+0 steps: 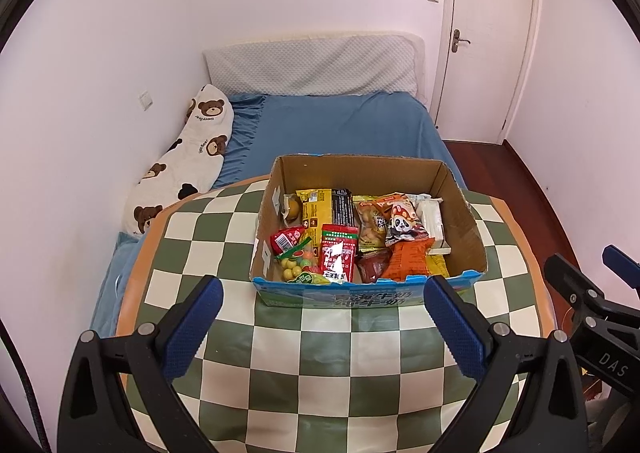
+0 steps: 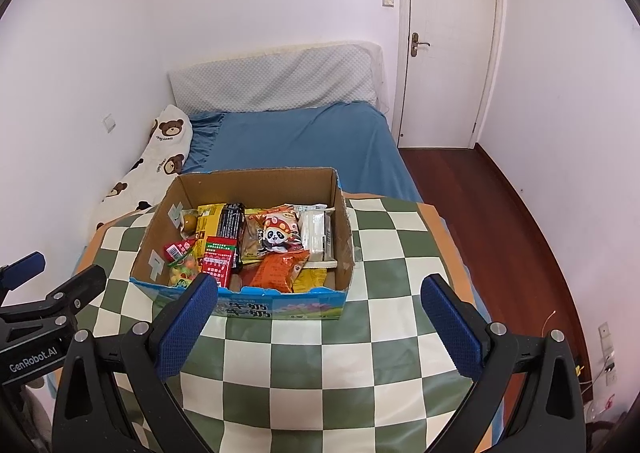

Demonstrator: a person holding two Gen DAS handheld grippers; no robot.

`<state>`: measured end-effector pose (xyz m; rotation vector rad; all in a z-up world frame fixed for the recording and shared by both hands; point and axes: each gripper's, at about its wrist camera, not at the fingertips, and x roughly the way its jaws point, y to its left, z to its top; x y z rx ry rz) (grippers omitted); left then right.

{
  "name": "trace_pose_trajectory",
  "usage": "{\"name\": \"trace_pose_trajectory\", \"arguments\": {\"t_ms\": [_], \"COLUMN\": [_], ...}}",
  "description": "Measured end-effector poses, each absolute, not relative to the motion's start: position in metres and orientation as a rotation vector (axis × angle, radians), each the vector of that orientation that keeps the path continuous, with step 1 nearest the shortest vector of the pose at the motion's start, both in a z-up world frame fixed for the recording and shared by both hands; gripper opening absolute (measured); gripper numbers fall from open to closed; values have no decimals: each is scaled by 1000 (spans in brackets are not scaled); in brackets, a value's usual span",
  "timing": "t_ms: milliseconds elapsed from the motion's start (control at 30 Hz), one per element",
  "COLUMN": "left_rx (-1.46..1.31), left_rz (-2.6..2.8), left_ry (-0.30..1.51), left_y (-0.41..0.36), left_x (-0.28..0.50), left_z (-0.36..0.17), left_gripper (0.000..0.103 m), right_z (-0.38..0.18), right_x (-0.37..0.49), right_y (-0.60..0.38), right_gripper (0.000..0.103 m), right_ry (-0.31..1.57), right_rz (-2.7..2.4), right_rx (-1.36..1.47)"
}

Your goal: Organize snacks

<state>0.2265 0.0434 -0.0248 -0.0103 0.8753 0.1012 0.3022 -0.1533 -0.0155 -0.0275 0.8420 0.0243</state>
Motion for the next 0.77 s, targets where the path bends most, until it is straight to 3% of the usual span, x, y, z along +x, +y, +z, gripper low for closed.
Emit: {"name": "trace_pose_trajectory", "arguments": {"t_ms": [767], "left_rx": [-26], "left_rz": [114], "left_ry": [867], "left_y": [42], "left_x": [224], "left_z": [-15], "left_gripper": [103], "right_z": [-15], "right_x": [300], "right_y": [-158], "right_gripper": [103], "right_ry": [854], "right_rz": [33], "right_rx": [-9]}}
